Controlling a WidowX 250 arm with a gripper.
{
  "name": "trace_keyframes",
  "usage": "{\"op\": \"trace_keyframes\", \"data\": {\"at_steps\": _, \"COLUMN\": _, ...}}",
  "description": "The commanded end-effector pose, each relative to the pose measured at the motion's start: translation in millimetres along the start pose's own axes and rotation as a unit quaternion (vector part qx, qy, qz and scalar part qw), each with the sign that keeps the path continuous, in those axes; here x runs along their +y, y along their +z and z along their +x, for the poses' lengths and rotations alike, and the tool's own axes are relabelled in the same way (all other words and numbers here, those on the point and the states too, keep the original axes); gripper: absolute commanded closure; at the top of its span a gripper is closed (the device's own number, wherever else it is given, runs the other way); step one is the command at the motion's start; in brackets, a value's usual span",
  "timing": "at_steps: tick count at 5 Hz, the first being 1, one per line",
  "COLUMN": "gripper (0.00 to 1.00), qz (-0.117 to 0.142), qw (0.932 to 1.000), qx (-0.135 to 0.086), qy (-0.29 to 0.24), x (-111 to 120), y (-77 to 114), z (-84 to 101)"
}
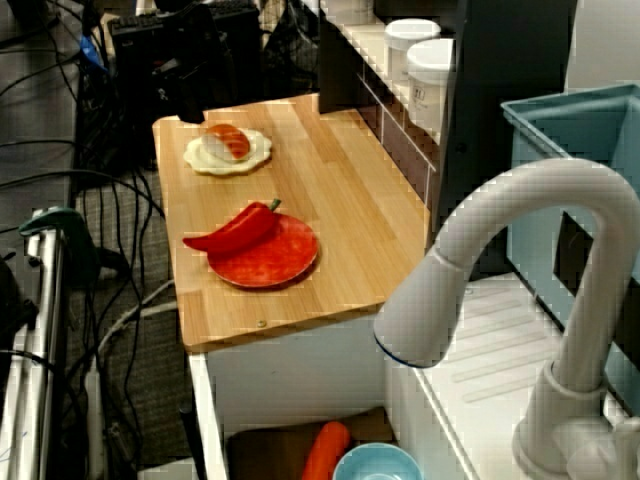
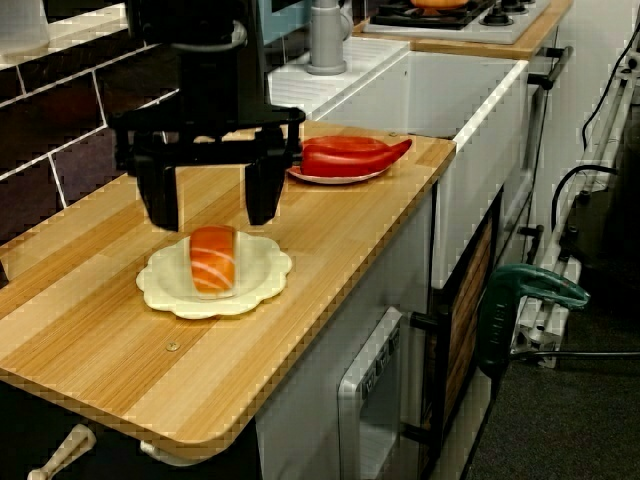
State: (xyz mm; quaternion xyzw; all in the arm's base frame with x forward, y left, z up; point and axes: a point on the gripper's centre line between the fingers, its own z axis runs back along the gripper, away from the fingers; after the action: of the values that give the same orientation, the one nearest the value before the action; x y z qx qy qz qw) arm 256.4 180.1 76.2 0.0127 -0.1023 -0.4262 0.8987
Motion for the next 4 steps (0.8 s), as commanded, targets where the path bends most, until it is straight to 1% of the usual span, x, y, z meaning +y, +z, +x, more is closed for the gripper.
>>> {"op": "trace_keyframes", "data": {"at_steps": 1, "gripper": 0.0, "qz": 0.027, "qw": 0.9993, "qx": 0.026, "qy": 0.005, "x": -3.6, "y": -12.5, "z": 3.4}}
{"op": "trace_keyframes", "data": {"at_steps": 2, "gripper": 0.0, "qz": 0.02, "qw": 0.9994, "qx": 0.027, "qy": 0.006, "x": -7.5, "y": -19.7, "z": 3.7}}
{"op": "trace_keyframes", "data": {"at_steps": 3, "gripper": 0.0, "qz": 0.018, "qw": 0.9993, "qx": 0.032, "qy": 0.009, "x": -8.2, "y": -24.4, "z": 4.6}}
{"op": "trace_keyframes", "data": {"at_steps": 4, "gripper": 0.0, "qz": 0.014, "qw": 0.9991, "qx": 0.036, "qy": 0.015, "x": -5.6, "y": -27.5, "z": 5.0}}
